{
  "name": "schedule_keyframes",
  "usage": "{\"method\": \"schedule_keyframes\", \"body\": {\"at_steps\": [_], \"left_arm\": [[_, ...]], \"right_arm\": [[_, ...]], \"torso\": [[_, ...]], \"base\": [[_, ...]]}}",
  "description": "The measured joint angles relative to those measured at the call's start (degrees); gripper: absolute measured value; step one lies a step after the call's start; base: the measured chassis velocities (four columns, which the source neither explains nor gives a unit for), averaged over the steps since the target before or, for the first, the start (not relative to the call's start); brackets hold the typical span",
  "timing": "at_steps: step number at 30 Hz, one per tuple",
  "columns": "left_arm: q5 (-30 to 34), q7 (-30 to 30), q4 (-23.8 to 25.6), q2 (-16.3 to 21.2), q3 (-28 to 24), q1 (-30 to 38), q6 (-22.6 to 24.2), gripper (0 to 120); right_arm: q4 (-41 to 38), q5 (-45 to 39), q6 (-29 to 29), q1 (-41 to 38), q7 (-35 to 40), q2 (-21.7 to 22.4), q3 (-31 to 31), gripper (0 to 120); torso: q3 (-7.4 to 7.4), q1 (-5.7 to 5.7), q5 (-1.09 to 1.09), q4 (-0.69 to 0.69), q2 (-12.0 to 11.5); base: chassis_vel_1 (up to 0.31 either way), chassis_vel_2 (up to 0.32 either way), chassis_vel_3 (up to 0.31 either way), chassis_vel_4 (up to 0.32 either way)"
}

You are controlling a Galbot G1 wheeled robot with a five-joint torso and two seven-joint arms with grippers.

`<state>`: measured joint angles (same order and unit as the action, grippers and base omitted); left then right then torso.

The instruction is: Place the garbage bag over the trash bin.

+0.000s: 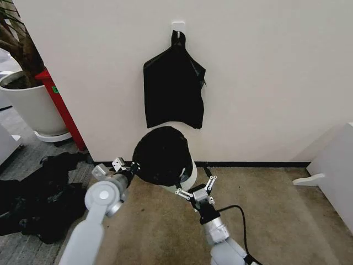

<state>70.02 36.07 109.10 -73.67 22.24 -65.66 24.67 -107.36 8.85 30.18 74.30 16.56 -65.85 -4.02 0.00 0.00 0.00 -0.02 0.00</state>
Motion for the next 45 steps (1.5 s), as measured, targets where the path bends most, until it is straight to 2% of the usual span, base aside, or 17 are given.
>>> {"method": "schedule_keyframes", "body": {"at_steps": [3, 4, 8, 17, 22, 27, 28, 33, 34, 36, 37, 39, 42, 45], "left_arm": [[-6.70, 0.32, -0.07, -0.29, -0.66, -1.45, -0.41, 3], [-6.70, 0.32, -0.07, -0.29, -0.66, -1.45, -0.41, 3], [-13.84, 0.52, -0.44, -0.76, -2.37, -3.26, -0.48, 3], [-17.62, 0.02, -0.30, -2.00, -5.40, -5.04, 0.16, 4], [-17.64, -0.86, 0.67, -1.52, -5.70, -5.95, 0.75, 18], [-17.44, -0.98, 4.27, 0.01, -5.10, -7.18, 1.16, 37], [-17.44, -0.98, 4.27, 0.01, -5.10, -7.18, 1.16, 37], [-17.49, 0.94, 11.72, 3.61, -3.77, -9.37, 2.89, 61], [-17.49, 0.94, 11.72, 3.61, -3.77, -9.37, 2.89, 61], [-17.32, 2.62, 13.81, 4.89, -2.98, -10.55, 4.15, 76], [-17.27, 2.70, 12.82, 4.65, -2.82, -10.44, 4.13, 83], [-17.26, 2.68, 12.40, 4.50, -2.79, -10.36, 4.05, 84], [-17.00, 1.64, 8.49, 2.77, -2.75, -9.38, 3.14, 98], [-16.83, 0.90, 6.50, 2.11, -2.89, -9.04, 2.87, 100]], "right_arm": [[-0.88, 0.52, 1.70, -0.55, -0.63, -0.05, 0.88, 100], [-0.88, 0.52, 1.70, -0.55, -0.63, -0.05, 0.88, 100], [-2.55, 1.40, 1.67, -0.52, -0.55, -0.03, 2.00, 100], [-1.57, 2.22, 0.81, -0.44, 0.20, -0.97, 1.77, 100], [-1.25, 2.26, 0.46, -0.46, 0.31, -1.25, 1.74, 100], [-1.03, 2.22, -0.23, -0.63, 0.60, -1.33, 1.60, 100], [-1.03, 2.22, -0.23, -0.63, 0.60, -1.33, 1.60, 100], [-0.58, 1.56, -1.53, -0.96, 1.44, -1.44, 1.52, 100], [-0.58, 1.56, -1.53, -0.96, 1.44, -1.44, 1.52, 100], [-0.23, 1.49, -1.90, -0.93, 1.64, -1.59, 1.40, 100], [-0.07, 1.48, -2.05, -1.03, 1.66, -1.72, 1.30, 100], [-0.02, 1.47, -2.07, -1.06, 1.66, -1.77, 1.28, 100], [0.62, 0.83, -2.68, -1.13, 1.63, -2.01, 0.60, 100], [1.01, -0.23, -3.67, -0.99, 1.76, -2.07, -0.10, 100]], "torso": [[0.00, 0.00, 0.02, 0.04, 0.00], [0.00, 0.00, 0.02, 0.04, 0.00], [0.00, 0.00, 0.00, 0.01, 0.00], [0.00, 0.00, 0.01, 0.01, 0.00], [0.00, 0.00, 0.01, 0.01, 0.00], [0.00, 0.00, 0.01, 0.01, 0.00], [0.00, 0.00, 0.01, 0.01, 0.00], [0.00, 0.00, 0.00, 0.01, 0.00], [0.00, 0.00, 0.00, 0.01, 0.00], [0.00, 0.00, 0.01, 0.02, 0.00], [0.00, 0.00, 0.01, 0.01, 0.00], [0.00, 0.00, 0.01, 0.02, 0.00], [0.00, 0.00, 0.00, 0.01, 0.00], [0.00, 0.00, 0.00, 0.01, 0.00]], "base": [[0.000, 0.000, 0.000, 0.000], [0.000, 0.000, 0.000, 0.000], [0.000, 0.000, 0.000, 0.000], [0.000, 0.000, 0.000, 0.000], [0.000, 0.000, 0.000, 0.000], [0.000, 0.000, 0.000, 0.000], [0.000, 0.000, 0.000, 0.000], [0.000, 0.000, 0.000, 0.000], [0.000, 0.000, 0.000, 0.000], [0.000, 0.000, 0.000, 0.000], [0.000, 0.000, 0.000, 0.000], [0.000, 0.000, 0.000, 0.000], [0.000, 0.000, 0.000, 0.000], [0.000, 0.000, 0.000, 0.000]]}}
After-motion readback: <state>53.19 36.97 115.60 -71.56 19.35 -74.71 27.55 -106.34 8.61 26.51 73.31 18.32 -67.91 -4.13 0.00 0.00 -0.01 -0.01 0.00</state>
